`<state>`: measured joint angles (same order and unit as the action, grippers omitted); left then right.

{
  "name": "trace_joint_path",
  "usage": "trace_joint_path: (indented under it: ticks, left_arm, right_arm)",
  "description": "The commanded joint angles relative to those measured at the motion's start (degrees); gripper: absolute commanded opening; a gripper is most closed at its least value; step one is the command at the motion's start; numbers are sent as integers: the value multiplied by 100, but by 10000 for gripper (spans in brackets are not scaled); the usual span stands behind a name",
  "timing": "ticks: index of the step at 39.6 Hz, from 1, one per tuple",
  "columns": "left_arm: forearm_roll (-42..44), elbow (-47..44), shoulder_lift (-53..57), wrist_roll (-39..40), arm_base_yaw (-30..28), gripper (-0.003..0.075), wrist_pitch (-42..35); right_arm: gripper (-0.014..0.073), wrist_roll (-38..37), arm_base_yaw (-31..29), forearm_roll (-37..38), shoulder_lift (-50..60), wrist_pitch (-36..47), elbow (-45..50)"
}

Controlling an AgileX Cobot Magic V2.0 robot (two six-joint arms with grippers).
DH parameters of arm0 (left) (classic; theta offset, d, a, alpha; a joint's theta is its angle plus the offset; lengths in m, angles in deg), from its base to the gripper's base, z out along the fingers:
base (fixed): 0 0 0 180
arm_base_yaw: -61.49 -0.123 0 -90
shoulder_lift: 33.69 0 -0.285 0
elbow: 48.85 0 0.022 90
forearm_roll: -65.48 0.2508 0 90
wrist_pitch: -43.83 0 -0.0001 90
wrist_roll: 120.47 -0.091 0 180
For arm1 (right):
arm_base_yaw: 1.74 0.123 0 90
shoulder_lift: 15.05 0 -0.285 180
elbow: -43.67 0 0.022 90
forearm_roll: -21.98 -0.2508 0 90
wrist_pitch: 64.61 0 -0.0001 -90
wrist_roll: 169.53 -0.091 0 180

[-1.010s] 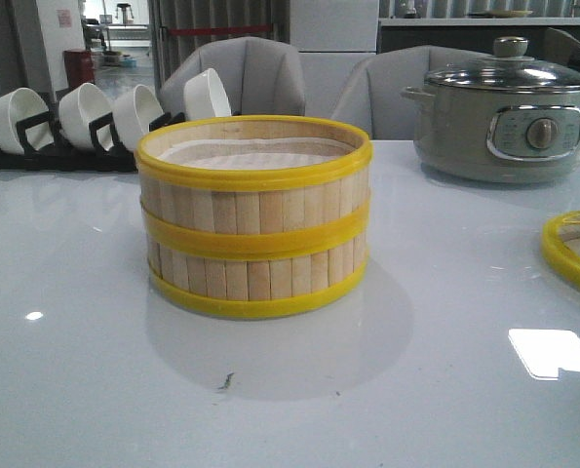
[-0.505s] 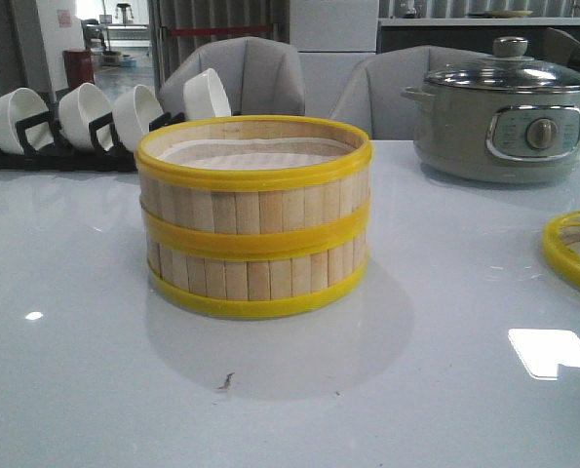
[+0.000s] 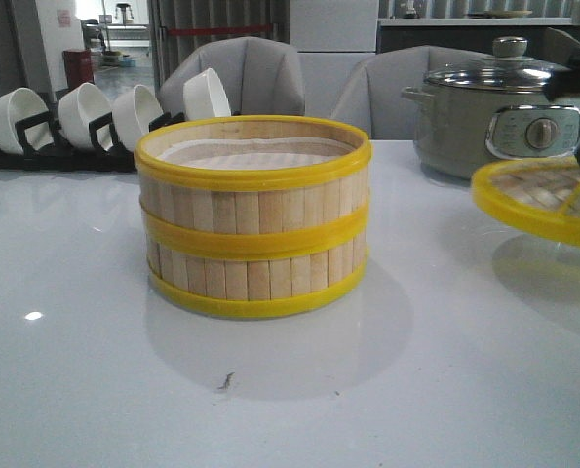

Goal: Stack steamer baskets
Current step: 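Carry the lid with the right gripper onto the top basket and lower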

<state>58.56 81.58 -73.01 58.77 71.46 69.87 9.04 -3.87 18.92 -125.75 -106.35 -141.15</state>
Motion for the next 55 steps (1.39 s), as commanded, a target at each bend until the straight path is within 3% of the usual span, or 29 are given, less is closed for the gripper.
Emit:
trace_joint_path:
  ticks: [1,16,24,55]
  left_arm:
    - [-61,173,0,33,25,87,-468]
    - [-61,173,0,33,25,87,-468]
    - [-61,173,0,33,25,87,-468]
    - [-61,173,0,33,25,87,-480]
  right_arm:
    - [55,22,394,8,394,-280,-840]
    - [55,16,2290,3,69,-636,-2734]
    - [55,16,2972,3,-577,-911,-3451]
    - [55,16,3401,-2,-1202,-1146,-3864]
